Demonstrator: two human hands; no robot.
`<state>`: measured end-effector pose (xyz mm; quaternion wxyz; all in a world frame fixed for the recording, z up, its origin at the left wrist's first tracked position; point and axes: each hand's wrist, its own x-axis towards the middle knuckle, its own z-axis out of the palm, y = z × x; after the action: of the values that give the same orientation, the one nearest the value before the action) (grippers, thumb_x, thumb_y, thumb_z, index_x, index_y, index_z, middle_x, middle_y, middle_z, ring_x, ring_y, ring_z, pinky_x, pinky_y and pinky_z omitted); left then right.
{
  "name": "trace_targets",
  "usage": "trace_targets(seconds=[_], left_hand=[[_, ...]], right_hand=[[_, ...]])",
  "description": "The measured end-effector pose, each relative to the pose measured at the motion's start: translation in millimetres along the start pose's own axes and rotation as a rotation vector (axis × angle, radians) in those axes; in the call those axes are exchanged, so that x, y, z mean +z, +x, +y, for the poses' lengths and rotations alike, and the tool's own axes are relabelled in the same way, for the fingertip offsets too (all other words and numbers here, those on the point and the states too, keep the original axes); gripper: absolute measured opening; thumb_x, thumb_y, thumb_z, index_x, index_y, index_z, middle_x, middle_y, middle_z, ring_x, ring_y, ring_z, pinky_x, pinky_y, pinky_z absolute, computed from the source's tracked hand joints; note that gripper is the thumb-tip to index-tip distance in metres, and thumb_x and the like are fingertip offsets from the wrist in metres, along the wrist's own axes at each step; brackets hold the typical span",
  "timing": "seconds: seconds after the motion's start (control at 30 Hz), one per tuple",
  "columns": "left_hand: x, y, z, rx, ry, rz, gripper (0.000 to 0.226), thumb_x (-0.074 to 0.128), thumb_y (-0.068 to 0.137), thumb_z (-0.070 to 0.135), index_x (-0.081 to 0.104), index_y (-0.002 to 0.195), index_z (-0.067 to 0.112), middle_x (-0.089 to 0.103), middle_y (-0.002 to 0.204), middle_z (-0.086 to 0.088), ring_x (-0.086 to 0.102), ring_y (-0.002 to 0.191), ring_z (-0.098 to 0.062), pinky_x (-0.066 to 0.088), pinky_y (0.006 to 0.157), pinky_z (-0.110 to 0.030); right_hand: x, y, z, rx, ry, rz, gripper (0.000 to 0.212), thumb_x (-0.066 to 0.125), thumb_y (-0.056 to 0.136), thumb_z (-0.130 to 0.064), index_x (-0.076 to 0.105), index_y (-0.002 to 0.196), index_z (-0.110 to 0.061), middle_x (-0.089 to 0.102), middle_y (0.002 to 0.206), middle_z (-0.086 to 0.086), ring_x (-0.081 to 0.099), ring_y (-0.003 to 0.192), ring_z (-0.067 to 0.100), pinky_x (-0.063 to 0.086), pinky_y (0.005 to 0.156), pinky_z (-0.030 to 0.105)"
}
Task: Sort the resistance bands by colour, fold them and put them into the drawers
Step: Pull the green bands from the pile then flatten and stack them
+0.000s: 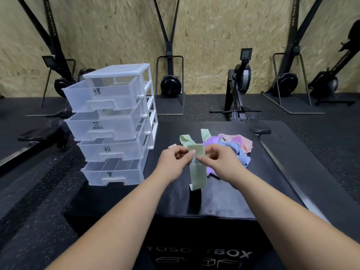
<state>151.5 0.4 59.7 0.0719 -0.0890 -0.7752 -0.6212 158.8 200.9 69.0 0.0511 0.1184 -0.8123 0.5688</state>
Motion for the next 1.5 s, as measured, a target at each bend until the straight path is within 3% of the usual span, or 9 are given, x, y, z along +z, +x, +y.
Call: trace_targets(seconds=[0.07,0.17,0.23,0.47,0.57,0.73,0.97,1.13,1.5], left_hand=[[4.2,-5.6,-8.8,-0.052,-0.015,-0.096,0.017,0.078,0.097,0.030,0.079,0.099,0.013,0.072,0.080,0.012,0.061,0.073,0.001,0.046,0.075,-0.013],[10.1,-14.5,-27.8,-0.090,0.005,-0.275,0.014,0.081,0.094,0.023,0.080,0.105,0.015,0.081,0.107,0.001,0.072,0.094,-0.011,0.056,0.093,-0.028],[11.7,-18.7,-39.5,-0.116,0.069,-0.336,0.015,0.084,0.091,0.019,0.079,0.102,0.012,0.080,0.109,-0.005,0.071,0.092,-0.011,0.057,0.095,-0.036],[-17.0,-17.5,-62.2,-0.252,0.289,-0.370,0.021,0.084,0.089,0.036,0.076,0.100,0.020,0.080,0.098,-0.008,0.063,0.077,-0.006,0.049,0.077,-0.025],[-34.7,-17.0,-72.0,-0.286,0.309,-0.421,0.019,0.085,0.087,0.034,0.076,0.101,0.027,0.080,0.096,0.000,0.069,0.081,-0.006,0.054,0.082,-0.026],[-36.4,-13.0,-95.5,-0.291,0.371,-0.232,0.017,0.080,0.088,0.019,0.074,0.100,0.030,0.079,0.093,0.005,0.073,0.082,-0.013,0.058,0.082,-0.032],[-8.9,-15.2,-124.6,-0.212,0.520,-0.029,0.019,0.079,0.090,0.020,0.069,0.101,0.032,0.066,0.092,0.018,0.059,0.083,-0.003,0.042,0.075,-0.017],[-4.1,-24.8,-152.8,-0.148,0.694,-0.022,0.032,0.079,0.091,0.029,0.065,0.119,0.036,0.059,0.107,0.019,0.055,0.101,-0.012,0.050,0.095,-0.036],[-17.2,3.0,-150.7,-0.103,0.650,0.041,0.033,0.078,0.088,0.048,0.066,0.117,0.042,0.061,0.109,0.021,0.052,0.109,-0.009,0.051,0.100,-0.040]], right_hand=[[-3.4,-1.0,-5.4,0.020,0.071,0.045,0.018,0.081,0.093,-0.026,0.073,0.100,-0.012,0.071,0.073,-0.007,0.061,0.065,0.007,0.049,0.066,0.020],[-12.6,-0.2,-6.0,0.040,0.145,0.103,0.015,0.080,0.095,-0.023,0.073,0.101,-0.011,0.078,0.082,0.000,0.068,0.068,0.011,0.053,0.068,0.027],[-20.5,-1.2,-2.2,0.062,0.152,0.156,0.015,0.079,0.095,-0.023,0.073,0.102,-0.012,0.080,0.087,0.003,0.071,0.072,0.011,0.053,0.066,0.024],[-49.1,-13.2,65.7,0.252,0.006,0.350,0.035,0.086,0.083,-0.030,0.064,0.084,-0.003,0.063,0.070,0.001,0.057,0.064,0.016,0.044,0.065,0.037],[-55.2,-24.2,94.5,0.336,-0.030,0.380,0.022,0.089,0.081,-0.026,0.071,0.086,-0.015,0.062,0.072,0.001,0.057,0.067,0.019,0.047,0.067,0.039],[-49.8,-40.0,133.8,0.428,-0.292,0.390,0.025,0.089,0.077,-0.037,0.072,0.090,-0.024,0.074,0.080,-0.005,0.068,0.075,0.021,0.051,0.072,0.036],[-35.6,-60.3,160.0,0.514,-0.586,0.363,0.026,0.081,0.086,-0.038,0.064,0.104,-0.032,0.074,0.099,-0.011,0.063,0.100,0.023,0.049,0.081,0.039],[-33.8,-67.9,175.2,0.397,-0.784,0.414,0.049,0.083,0.083,-0.045,0.061,0.126,-0.034,0.055,0.113,-0.001,0.052,0.107,0.029,0.053,0.086,0.048],[-20.3,-32.7,165.7,0.157,-0.839,0.309,0.026,0.076,0.084,-0.031,0.075,0.110,-0.034,0.053,0.116,-0.003,0.050,0.109,0.027,0.049,0.089,0.046]])
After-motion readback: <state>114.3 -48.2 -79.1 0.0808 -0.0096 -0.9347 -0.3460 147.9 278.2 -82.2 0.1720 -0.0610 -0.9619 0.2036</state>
